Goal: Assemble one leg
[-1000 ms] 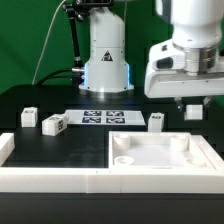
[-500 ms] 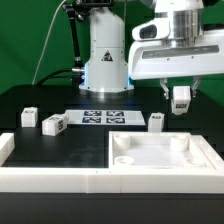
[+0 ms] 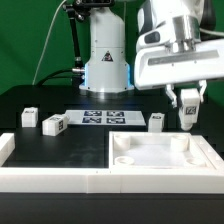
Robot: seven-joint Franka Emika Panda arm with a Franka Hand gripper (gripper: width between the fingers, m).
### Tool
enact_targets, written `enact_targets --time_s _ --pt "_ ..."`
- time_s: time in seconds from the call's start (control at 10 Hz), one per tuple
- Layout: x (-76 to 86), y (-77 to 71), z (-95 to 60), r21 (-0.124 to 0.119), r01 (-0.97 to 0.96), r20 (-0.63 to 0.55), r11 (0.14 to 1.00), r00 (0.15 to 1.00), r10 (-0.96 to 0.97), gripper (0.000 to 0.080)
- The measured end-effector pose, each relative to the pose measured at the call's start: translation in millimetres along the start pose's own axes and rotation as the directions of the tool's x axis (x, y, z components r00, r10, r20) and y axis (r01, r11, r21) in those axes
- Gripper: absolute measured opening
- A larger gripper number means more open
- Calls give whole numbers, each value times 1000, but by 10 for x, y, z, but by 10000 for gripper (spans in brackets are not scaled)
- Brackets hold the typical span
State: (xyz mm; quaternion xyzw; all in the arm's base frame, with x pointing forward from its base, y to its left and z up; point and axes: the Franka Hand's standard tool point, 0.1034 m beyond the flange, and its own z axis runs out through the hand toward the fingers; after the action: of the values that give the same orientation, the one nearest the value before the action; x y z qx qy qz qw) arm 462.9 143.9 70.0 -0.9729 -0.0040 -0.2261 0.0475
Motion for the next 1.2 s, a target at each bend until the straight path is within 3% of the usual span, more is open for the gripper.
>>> enact_targets --time_s 0.2,0.3,0.4,0.8,0.9,1.2 --pt "52 -29 -16 -11 82 -26 997 996 -82 290" --pt "-34 -29 60 -3 134 61 991 989 -134 290" --pt "44 -30 37 -5 129 35 992 991 -128 290" --pt "19 -21 46 -6 130 41 992 991 -129 290" --pt "85 -25 -6 -2 134 44 991 990 -134 290" --pt "525 -93 -146 20 113 41 993 993 -114 290"
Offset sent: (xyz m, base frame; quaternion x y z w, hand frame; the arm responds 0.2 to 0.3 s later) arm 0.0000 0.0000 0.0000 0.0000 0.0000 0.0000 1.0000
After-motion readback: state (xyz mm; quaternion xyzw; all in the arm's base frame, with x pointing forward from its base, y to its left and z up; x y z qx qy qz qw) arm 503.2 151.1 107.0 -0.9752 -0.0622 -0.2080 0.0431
